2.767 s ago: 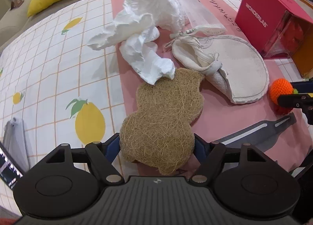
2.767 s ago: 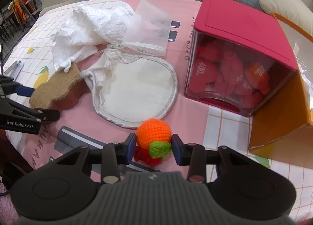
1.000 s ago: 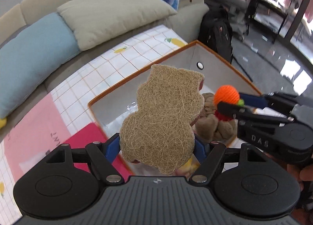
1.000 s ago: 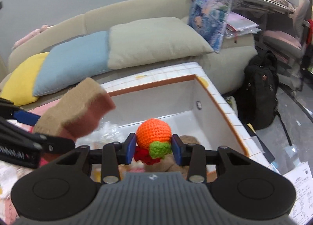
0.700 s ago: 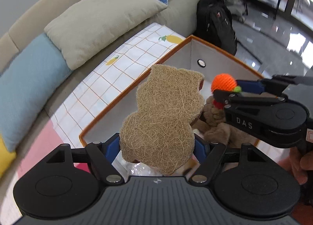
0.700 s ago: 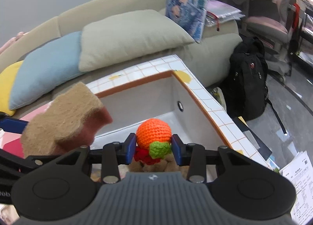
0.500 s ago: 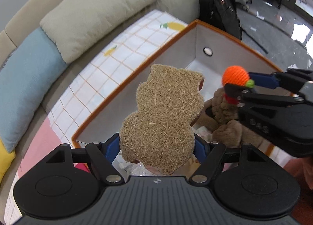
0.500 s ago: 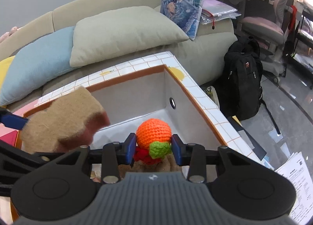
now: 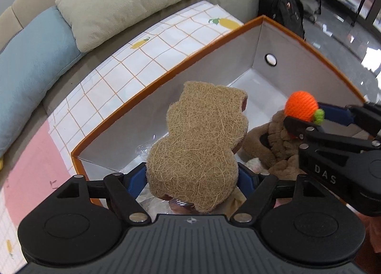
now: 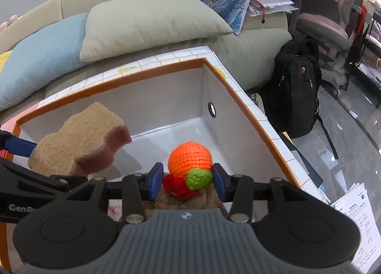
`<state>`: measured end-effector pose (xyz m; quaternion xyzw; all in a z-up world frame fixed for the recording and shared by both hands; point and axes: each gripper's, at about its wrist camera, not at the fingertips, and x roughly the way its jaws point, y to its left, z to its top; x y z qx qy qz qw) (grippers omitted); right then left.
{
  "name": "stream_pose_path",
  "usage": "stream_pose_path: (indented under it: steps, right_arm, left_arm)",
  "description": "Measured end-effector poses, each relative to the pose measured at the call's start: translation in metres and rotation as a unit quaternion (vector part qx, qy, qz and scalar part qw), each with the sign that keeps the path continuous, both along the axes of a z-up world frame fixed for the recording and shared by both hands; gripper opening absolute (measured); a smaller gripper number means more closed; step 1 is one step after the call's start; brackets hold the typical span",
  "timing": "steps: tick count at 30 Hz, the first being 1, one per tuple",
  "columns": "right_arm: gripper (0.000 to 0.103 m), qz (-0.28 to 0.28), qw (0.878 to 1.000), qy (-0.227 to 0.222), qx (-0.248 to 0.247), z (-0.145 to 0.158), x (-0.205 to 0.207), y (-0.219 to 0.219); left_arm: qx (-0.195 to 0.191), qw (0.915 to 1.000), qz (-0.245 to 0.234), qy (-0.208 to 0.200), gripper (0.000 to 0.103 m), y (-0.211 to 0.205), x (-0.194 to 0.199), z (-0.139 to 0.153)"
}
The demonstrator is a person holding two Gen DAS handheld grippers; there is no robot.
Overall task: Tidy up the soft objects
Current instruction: 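Carry the crochet fruit and coir sponge into the white box and release, then withdraw both tools from the box back over the white tissue and cloth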
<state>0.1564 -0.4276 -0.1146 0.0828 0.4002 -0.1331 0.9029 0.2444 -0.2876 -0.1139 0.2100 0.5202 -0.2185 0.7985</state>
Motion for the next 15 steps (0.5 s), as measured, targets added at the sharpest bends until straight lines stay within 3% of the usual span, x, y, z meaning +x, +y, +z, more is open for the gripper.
stream_pose_path:
  steps: [9, 15]
  right_arm:
    - [0.067, 0.001, 0.999, -0.034, -0.003, 0.007, -0.006, 0.002]
    - [0.072, -0.002, 0.998, -0.067, -0.011, 0.015, -0.016, 0.005]
  left_arm:
    - [-0.068, 0.9973, -0.004, -0.025, 0.102, 0.020, -0.009, 0.039]
    - [-0.137, 0.9894, 0.004, -0.048, 0.103, 0.048, -0.024, 0.075]
